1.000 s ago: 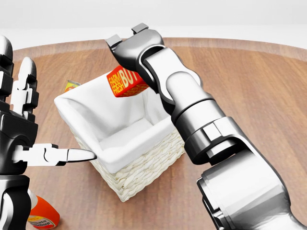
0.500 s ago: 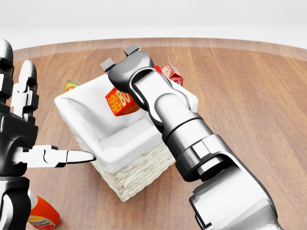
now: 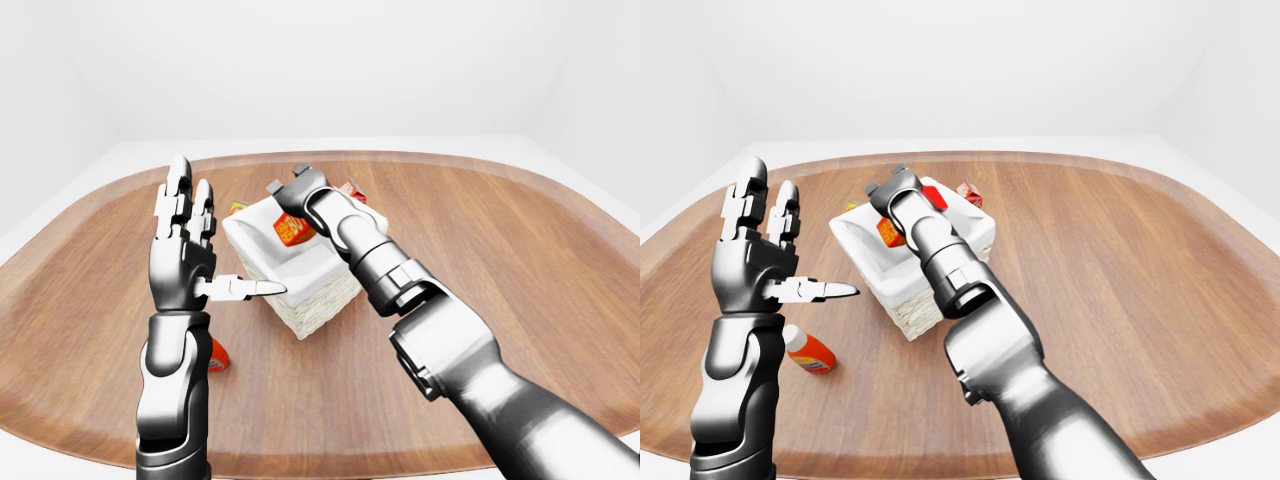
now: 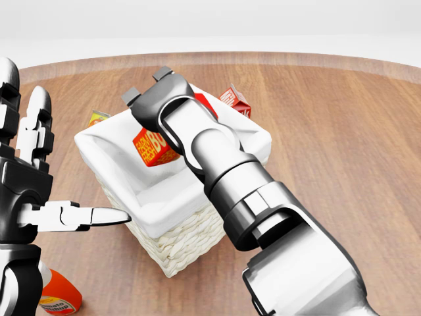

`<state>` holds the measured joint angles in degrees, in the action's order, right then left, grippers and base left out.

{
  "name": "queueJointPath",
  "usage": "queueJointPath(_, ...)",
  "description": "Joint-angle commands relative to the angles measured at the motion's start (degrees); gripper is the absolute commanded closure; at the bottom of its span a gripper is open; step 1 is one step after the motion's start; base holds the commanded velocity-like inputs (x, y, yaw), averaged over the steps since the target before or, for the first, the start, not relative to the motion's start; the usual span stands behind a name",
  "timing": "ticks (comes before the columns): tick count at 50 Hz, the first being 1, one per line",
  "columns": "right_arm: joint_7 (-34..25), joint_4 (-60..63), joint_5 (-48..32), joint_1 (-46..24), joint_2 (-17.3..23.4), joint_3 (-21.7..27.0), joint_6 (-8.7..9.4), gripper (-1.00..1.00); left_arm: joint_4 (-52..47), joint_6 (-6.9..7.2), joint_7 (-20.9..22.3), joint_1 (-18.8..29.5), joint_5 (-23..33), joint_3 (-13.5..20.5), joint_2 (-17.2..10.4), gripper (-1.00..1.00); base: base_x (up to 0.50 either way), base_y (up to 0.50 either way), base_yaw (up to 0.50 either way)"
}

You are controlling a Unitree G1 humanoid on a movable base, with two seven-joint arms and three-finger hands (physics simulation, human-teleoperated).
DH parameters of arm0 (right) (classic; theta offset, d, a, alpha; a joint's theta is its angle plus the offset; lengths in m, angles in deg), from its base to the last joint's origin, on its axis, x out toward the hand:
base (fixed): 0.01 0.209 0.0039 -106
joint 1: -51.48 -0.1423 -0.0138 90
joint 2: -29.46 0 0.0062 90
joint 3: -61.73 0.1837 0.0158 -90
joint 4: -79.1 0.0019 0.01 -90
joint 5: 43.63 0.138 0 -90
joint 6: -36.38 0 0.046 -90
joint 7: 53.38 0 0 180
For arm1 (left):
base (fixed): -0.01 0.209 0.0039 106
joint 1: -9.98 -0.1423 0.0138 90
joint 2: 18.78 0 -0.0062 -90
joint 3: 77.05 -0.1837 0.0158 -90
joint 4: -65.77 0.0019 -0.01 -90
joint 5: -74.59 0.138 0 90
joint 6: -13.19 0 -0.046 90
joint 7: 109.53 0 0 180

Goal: Pick up the butter and put it in the basket.

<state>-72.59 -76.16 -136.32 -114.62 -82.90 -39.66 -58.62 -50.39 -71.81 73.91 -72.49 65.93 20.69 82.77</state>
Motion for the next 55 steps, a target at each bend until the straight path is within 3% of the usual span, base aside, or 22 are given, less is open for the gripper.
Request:
queueJointPath(1,-1.0,0.9,0.3,-1.2,-0.6,0.1,0.00,1.00,-0.1,0.00,-0.1,-0.2,0.0,0.0,0.1,-1.00,0.00,0.00,0.00)
queueJointPath(22,-2.3,3.1,-0.5,0.8,0.4,-0.6,0.00,1.00,-0.1,0.00,-0.1,-0.1,-0.2,0.2,-0.1,-1.00,0.00,0.00,0.00)
queueJointPath(23,-1.9,3.0,-0.9,0.6,0.4,-0.7,0.00,0.29,-0.2,0.00,-0.1,-0.1,-0.2,0.2,-0.1,-1.00,0.00,0.00,0.00)
queueJointPath(24,-1.8,3.0,-1.0,0.7,0.4,-0.7,0.00,0.02,-0.2,0.00,-0.1,-0.1,-0.2,0.2,-0.1,-1.00,0.00,0.00,0.00)
queueJointPath(25,-1.6,3.1,-1.4,0.8,0.5,-0.8,0.00,-0.52,-0.2,0.00,-0.1,-0.1,-0.3,0.2,-0.1,-1.00,0.00,0.00,0.00)
queueJointPath(26,-1.5,3.1,-1.6,0.9,0.5,-0.8,0.00,-0.65,-0.2,0.00,-0.1,-0.1,-0.3,0.2,-0.1,-1.00,0.00,0.00,0.00)
queueJointPath(27,-1.6,3.2,-1.8,0.9,0.5,-0.8,0.00,-1.00,-0.2,0.00,-0.1,-0.1,-0.2,0.2,-0.1,-1.00,0.00,0.00,0.00)
queueJointPath(39,-0.9,3.4,-2.7,0.8,0.6,-0.4,0.00,-1.00,-0.1,0.00,-0.1,-0.1,-0.3,0.2,-0.1,-1.00,0.00,0.00,0.00)
queueJointPath(44,-0.8,2.7,-1.0,-2.7,1.8,1.2,0.00,-1.00,-0.2,0.00,-0.1,-0.1,-0.3,0.2,-0.1,-1.00,0.00,0.00,0.00)
queueJointPath(49,-4.7,9.1,8.1,-2.7,5.7,6.4,0.00,-1.00,-0.2,0.00,0.0,0.1,-0.3,0.2,-0.1,-1.00,0.00,0.00,0.00)
queueJointPath(52,-10.7,19.8,19.5,3.8,6.7,10.2,0.00,-1.00,-0.1,0.00,0.0,0.1,-0.1,-0.1,-0.1,-1.00,0.00,0.00,0.00)
queueJointPath(55,-17.6,34.3,33.0,12.5,4.8,11.7,0.00,-1.00,-0.7,0.00,-0.2,0.3,-0.2,0.1,-0.2,-1.00,0.00,0.00,0.00)
